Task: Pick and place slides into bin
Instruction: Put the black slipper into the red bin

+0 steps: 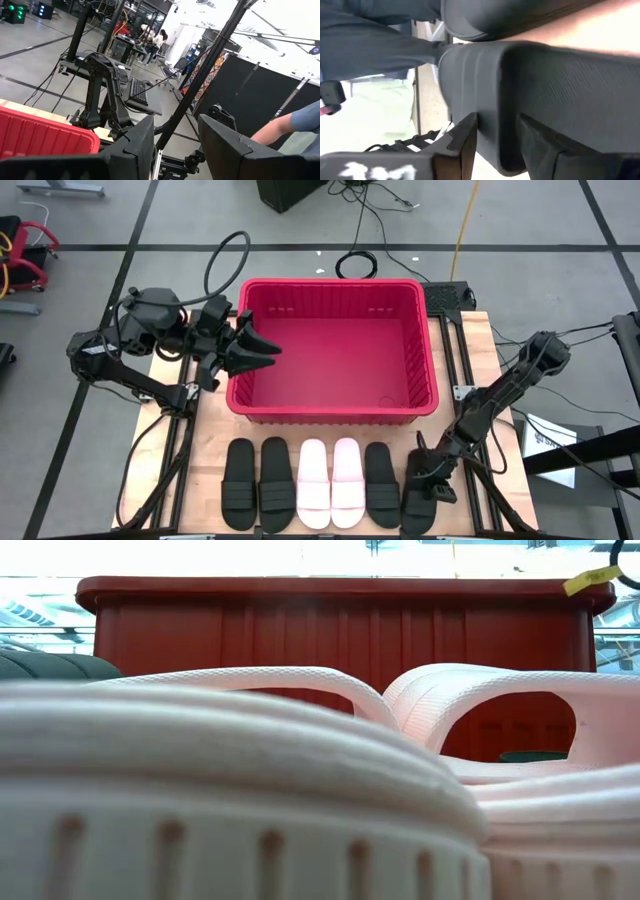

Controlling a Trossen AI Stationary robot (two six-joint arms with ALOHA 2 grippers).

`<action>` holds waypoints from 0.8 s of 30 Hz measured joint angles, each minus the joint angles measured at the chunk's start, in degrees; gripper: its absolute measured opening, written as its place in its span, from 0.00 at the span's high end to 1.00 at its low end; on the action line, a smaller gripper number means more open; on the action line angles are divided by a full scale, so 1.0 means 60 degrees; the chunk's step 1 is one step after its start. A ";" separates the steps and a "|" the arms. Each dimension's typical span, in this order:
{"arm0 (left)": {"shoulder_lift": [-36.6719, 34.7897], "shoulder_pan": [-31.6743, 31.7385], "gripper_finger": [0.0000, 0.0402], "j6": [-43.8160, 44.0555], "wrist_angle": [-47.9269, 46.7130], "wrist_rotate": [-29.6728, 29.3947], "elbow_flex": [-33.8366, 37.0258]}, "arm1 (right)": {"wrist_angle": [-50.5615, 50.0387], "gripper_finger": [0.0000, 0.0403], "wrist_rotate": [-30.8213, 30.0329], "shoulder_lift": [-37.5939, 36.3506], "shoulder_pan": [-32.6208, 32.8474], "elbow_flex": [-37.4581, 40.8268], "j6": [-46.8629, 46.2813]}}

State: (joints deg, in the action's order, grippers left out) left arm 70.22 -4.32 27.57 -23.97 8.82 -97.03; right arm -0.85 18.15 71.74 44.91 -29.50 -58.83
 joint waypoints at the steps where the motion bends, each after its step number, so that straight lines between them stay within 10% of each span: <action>1: 0.0003 -0.0002 0.62 -0.0001 0.0000 0.0003 0.0000 | 0.0104 0.68 0.0018 0.0094 0.0012 0.0000 -0.0067; 13: 0.0003 0.0001 0.62 -0.0142 -0.0058 0.0015 0.0000 | 0.2090 0.73 -0.0020 0.0943 0.0099 0.0004 -0.1086; 24: 0.0003 0.0001 0.62 -0.0295 -0.0029 0.0015 0.0000 | 0.2266 0.97 -0.0058 0.1178 0.0098 0.0004 -0.1032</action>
State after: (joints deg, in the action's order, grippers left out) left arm 70.24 -4.32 25.80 -24.14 8.91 -97.03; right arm 12.74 17.80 78.81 45.50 -29.47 -65.02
